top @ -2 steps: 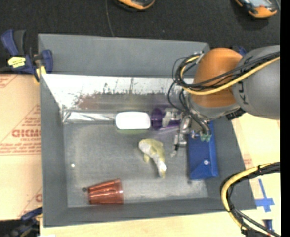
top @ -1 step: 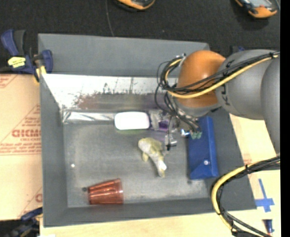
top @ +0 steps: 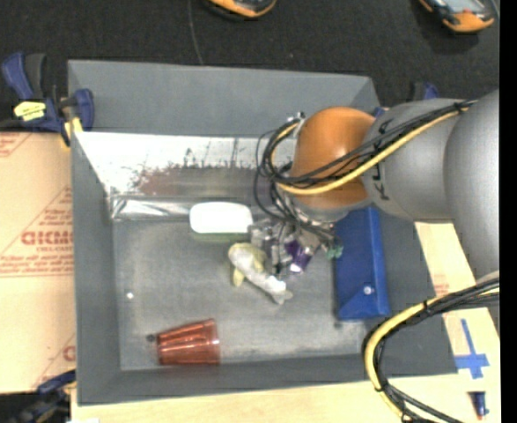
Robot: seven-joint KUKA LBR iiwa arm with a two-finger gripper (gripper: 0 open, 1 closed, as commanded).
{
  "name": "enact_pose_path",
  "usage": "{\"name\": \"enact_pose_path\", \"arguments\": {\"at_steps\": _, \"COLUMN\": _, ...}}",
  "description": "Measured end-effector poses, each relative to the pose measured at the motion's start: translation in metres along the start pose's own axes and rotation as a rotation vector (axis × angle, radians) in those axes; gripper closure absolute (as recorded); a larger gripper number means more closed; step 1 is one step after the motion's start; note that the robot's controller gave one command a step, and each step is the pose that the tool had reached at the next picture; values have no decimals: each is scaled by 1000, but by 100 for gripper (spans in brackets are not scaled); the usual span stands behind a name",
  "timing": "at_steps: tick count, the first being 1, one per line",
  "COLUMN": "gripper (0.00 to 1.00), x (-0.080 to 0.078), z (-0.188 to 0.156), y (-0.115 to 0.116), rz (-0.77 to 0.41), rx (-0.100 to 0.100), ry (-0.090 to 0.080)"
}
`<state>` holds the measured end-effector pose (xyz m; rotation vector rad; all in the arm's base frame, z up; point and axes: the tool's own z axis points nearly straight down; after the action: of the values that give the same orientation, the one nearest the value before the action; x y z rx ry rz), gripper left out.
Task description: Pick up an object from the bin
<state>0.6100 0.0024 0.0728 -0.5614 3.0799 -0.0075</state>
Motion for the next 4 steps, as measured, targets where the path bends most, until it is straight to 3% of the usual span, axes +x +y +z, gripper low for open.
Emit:
{"name": "enact_pose_path", "arguments": {"at_steps": 2, "gripper": 100, "x": -8, "z": -14, "y": -3, "rz": 11, "rx": 1, "ry": -5}}
{"name": "enact_pose_path", "arguments": {"at_steps": 3, "gripper": 100, "x": -28, "z": -27, "y": 5, "rz": 11, "rx": 1, "ry": -7}}
{"name": "enact_pose_path", "arguments": {"at_steps": 4, "gripper": 100, "x": -18, "z": -85, "y": -9, "rz": 5, "rx": 3, "ry": -7}}
